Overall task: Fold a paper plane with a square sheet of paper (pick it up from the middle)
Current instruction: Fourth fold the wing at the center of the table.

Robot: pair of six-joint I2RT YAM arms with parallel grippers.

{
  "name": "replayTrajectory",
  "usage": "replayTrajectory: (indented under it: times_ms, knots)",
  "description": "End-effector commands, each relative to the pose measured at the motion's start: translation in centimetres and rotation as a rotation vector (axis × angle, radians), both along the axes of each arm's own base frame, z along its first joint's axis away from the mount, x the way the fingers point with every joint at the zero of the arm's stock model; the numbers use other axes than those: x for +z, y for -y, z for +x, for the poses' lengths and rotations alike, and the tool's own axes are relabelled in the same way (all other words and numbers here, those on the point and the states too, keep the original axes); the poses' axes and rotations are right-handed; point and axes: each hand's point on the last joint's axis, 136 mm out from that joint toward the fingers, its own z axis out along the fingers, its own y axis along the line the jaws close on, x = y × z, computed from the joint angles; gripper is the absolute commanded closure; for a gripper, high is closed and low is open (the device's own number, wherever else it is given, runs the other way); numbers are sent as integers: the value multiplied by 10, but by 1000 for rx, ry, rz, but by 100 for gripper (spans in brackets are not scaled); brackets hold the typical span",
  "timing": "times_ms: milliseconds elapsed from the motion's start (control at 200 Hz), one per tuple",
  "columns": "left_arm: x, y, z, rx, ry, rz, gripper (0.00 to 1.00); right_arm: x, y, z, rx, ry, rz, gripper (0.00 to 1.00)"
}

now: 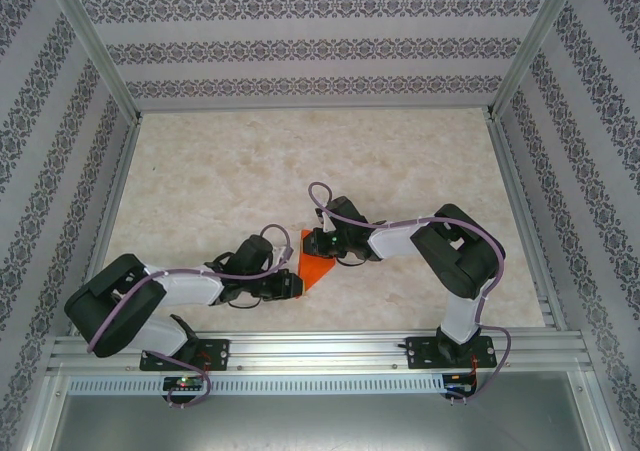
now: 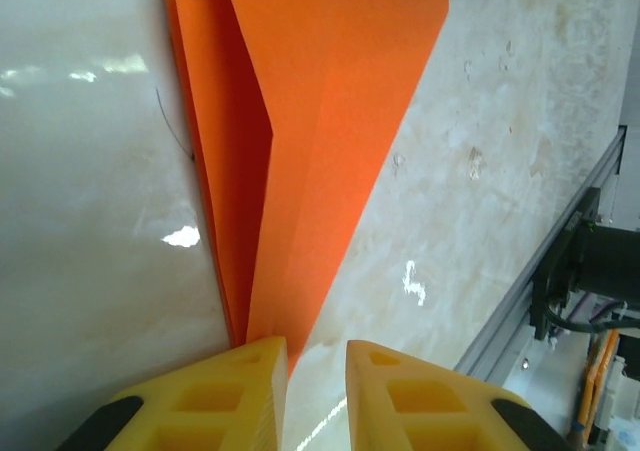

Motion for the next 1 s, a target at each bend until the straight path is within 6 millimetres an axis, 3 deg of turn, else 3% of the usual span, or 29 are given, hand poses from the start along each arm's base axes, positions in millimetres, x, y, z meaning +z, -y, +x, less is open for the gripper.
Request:
replayTrajectory:
  times_ms: [0,155,250,609,994]
  knots:
    - [7,-4,-19,-22,-78,-41,74,-67,42,-29,-41,-125,-228,86]
    - [52,1,7,46,46,-111,72,-66,44,-29,-43,-120,-226,86]
    - [61,-1,22,85,61,-129,71,-67,44,-30,-40,-122,-226,86]
    - [48,24,44,74,-22,-227,68,-70,44,-30,-44,-126,-220,86]
    - [14,6,32,90,-78,-97,68,-74,43,-32,-45,-134,-222,86]
